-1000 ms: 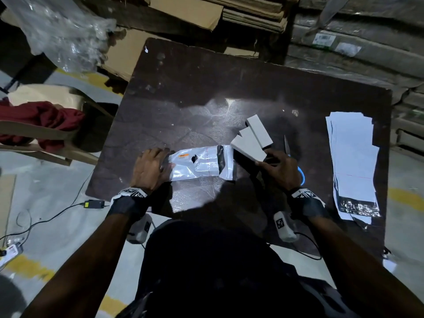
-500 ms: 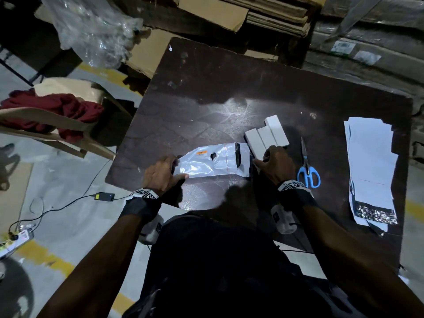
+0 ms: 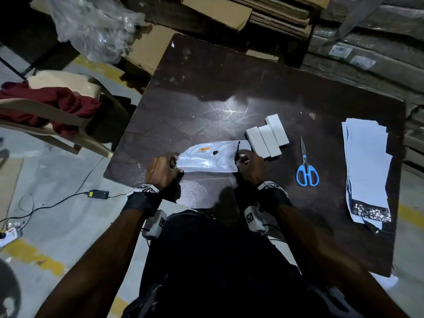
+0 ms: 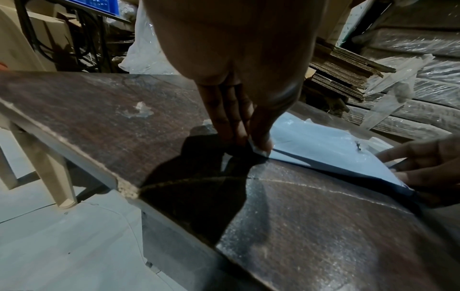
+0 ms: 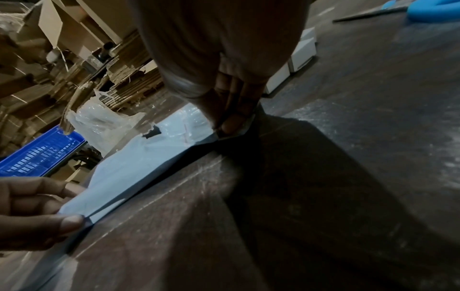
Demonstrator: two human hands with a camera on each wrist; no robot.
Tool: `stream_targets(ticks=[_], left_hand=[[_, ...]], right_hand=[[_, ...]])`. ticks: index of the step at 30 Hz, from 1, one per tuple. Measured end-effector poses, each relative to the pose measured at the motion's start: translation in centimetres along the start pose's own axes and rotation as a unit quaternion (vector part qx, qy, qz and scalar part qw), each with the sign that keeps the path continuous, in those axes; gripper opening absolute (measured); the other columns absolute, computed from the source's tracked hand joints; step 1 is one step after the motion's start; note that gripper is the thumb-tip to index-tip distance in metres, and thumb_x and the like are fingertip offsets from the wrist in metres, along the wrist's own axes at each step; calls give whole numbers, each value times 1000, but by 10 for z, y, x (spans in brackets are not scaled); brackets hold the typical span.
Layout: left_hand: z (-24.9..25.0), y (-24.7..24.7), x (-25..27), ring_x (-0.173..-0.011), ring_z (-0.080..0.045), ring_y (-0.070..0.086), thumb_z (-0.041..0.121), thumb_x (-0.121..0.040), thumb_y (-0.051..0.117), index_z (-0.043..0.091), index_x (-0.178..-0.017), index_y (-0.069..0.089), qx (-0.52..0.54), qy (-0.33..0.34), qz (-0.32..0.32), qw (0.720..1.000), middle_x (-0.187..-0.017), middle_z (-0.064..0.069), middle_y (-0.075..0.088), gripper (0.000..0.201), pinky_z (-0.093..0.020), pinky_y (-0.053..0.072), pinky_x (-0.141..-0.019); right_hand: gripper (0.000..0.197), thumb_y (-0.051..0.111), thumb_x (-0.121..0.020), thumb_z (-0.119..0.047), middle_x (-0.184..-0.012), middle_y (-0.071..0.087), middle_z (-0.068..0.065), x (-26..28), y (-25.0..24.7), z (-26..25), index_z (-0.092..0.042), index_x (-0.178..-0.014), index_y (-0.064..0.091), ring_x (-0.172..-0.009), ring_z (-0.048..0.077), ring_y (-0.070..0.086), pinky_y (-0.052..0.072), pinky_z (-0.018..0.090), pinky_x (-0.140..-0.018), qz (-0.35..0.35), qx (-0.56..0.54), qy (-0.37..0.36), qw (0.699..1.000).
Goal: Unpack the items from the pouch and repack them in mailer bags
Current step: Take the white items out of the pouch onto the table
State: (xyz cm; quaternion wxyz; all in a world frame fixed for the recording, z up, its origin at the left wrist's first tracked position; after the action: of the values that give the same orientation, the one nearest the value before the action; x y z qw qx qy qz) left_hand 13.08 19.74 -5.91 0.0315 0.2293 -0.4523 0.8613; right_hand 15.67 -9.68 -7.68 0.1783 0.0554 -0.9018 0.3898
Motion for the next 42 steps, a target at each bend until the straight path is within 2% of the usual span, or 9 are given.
stream_targets(ticks=[7,10,14,19,22,26,32,37,42], left_hand=[[1,1,2,-89,-28,66,30,-71,76,24,-90,73,-23,1,-10,1000,-91,-5,72,21,-30,48,-72],[13,-3,10,-86,-30,66,24,-76,74,22,-88,74,-40,39,-6,998,-88,-8,73,12,-30,45,-70],[26,-6,16,-90,-29,67,31,-84,67,26,-96,72,-86,94,-19,992,-90,-3,73,13,-30,44,-71],[39,-11,14,-97,-33,65,43,-85,67,25,-119,61,-151,111,3,982,-111,-8,68,39,-36,49,-78],[46,-5,10,-90,-30,64,34,-88,62,20,-98,65,-162,126,-17,979,-102,-6,70,18,-35,49,-74],[51,1,9,-87,-33,65,28,-89,59,17,-94,66,-158,126,-30,979,-98,-9,71,14,-35,48,-71],[52,8,9,-95,-35,63,26,-87,58,13,-96,64,-163,105,-55,979,-104,-11,68,17,-36,46,-73],[59,20,17,-94,-31,67,44,-72,43,17,-95,71,-174,126,-89,973,-99,-8,72,45,-35,49,-80],[57,24,23,-88,-34,66,36,-78,48,16,-94,68,-175,127,-98,971,-96,-11,70,33,-39,55,-76]], right_hand=[[37,80,-73,-21,-103,72,7,-4,4,1,-13,-107,71,-94,24,67,53,34,-83,-55,10,-14,998],[32,74,-71,-22,-100,75,1,-1,0,1,-17,-103,75,-91,15,69,49,22,-75,-39,-38,-42,998],[35,68,-69,-21,-97,75,-5,3,-1,-3,-22,-104,75,-85,0,67,51,20,-74,-48,-85,-80,992],[37,75,-70,-18,-95,73,2,-4,3,2,-22,-107,74,-83,8,67,44,8,-67,-35,-75,-79,993],[31,77,-70,-13,-84,63,0,-5,1,-1,-7,-100,73,-71,3,55,36,3,-62,-32,-84,-89,992],[19,77,-69,4,-75,50,-8,-4,1,-10,5,-86,70,-65,3,48,35,4,-59,-59,-68,-126,988],[9,67,-63,6,-68,64,12,1,4,-9,-3,-66,66,-63,21,54,33,21,-63,-38,-22,-122,992],[18,57,-68,-20,-72,61,18,1,18,-2,-4,-73,63,-68,30,63,42,29,-56,-53,51,-95,993],[9,60,-70,1,-97,61,20,8,20,-15,5,-78,62,-84,40,57,52,46,-65,-61,145,-154,975]])
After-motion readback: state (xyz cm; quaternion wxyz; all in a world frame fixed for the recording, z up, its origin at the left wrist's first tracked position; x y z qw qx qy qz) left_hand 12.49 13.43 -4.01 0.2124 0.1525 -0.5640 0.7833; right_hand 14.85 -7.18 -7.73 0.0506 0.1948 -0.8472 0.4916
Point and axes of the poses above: each hand's wrist, its own x-axis away from the middle knuckle, its own y-axis out of the palm, z = x × y, the point moved 7 cm from there along -x, towards the middle knuckle
